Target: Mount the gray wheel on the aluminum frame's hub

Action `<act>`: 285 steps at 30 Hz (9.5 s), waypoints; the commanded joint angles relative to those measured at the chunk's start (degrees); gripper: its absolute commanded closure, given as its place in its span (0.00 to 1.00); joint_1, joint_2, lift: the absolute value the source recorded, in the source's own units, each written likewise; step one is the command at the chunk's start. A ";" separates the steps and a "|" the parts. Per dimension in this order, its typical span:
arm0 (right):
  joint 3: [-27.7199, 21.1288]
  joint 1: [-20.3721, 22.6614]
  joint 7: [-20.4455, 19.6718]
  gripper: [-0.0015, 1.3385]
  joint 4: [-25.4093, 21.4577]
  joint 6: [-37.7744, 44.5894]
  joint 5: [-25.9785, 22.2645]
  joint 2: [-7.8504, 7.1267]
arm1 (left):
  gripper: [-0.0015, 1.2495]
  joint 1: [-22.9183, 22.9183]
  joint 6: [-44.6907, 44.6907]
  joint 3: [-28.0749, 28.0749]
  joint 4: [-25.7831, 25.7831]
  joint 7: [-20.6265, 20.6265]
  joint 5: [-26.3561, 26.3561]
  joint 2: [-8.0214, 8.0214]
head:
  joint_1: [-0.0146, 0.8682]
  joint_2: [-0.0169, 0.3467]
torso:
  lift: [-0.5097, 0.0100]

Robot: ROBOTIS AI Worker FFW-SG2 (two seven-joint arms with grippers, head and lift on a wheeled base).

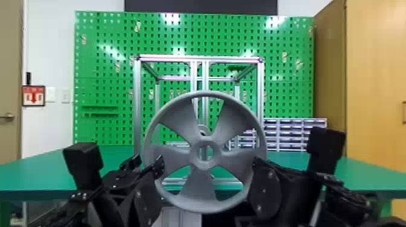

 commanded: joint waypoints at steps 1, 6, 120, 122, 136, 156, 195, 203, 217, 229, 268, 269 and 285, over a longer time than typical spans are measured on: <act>0.17 -0.82 -0.12 0.85 0.51 0.00 -0.24 0.08 | 0.46 -1.04 -0.18 -0.34 0.67 -0.01 -0.07 -0.07 | 0.01 0.06 | 0.02; 0.35 -1.70 -0.12 0.85 1.74 -0.09 -0.68 0.44 | 0.45 -2.27 -0.61 -0.78 2.17 -0.01 -0.34 -0.07 | 0.01 0.06 | 0.02; 0.17 -16.21 -0.12 0.85 24.07 -1.76 -4.37 0.87 | 0.48 -18.88 -2.72 -3.77 23.17 1.93 -6.84 -1.83 | 0.01 0.06 | 0.02; 0.17 -16.47 -0.12 0.85 24.51 -1.76 -4.29 0.87 | 0.48 -19.15 -2.81 -4.03 23.61 1.93 -7.01 -1.83 | 0.01 0.06 | 0.02; 0.53 -18.84 -0.12 0.85 28.20 -1.67 -3.05 1.05 | 0.48 -22.40 -4.04 -4.91 28.54 1.93 -8.60 -2.18 | 0.01 0.06 | 0.02; 0.44 -20.34 -0.12 0.85 31.89 -3.07 -2.18 1.54 | 0.48 -24.07 -5.36 -4.38 31.96 1.93 -9.83 -3.06 | 0.01 0.06 | 0.02; 0.00 -19.19 -1.00 0.33 31.54 -4.83 -3.41 1.54 | 0.20 -23.28 -5.36 -4.47 31.52 2.19 -9.74 -3.15 | 0.01 0.06 | 0.02; 0.00 -19.02 -1.00 0.11 31.45 -5.27 -3.58 1.54 | 0.06 -23.10 -5.45 -4.47 31.17 2.19 -9.74 -3.15 | 0.01 0.06 | 0.02; -0.09 -18.49 -1.00 0.00 30.22 -5.71 -3.67 1.54 | 0.00 -22.58 -6.15 -4.21 30.38 2.19 -9.83 -3.06 | 0.01 0.06 | 0.02; -0.62 -15.68 -1.09 0.00 24.33 -5.98 -3.58 1.54 | 0.00 -19.76 -5.45 -2.71 23.88 2.19 -10.35 -2.79 | 0.01 0.06 | 0.02; -1.85 15.79 -0.48 0.00 5.00 -17.93 -0.77 -3.78 | 0.01 11.26 -5.80 6.16 -0.12 5.18 -12.29 2.66 | 0.01 0.06 | 0.02; -1.76 16.58 -0.48 0.00 5.00 -18.54 -0.24 -3.96 | 0.01 11.88 -5.98 6.25 -0.12 5.09 -12.46 2.74 | 0.01 0.06 | 0.02; 0.97 27.12 1.46 0.00 6.84 -28.04 14.61 -3.17 | 0.01 21.02 -11.78 9.77 4.28 0.43 -14.66 1.42 | 0.01 0.06 | 0.02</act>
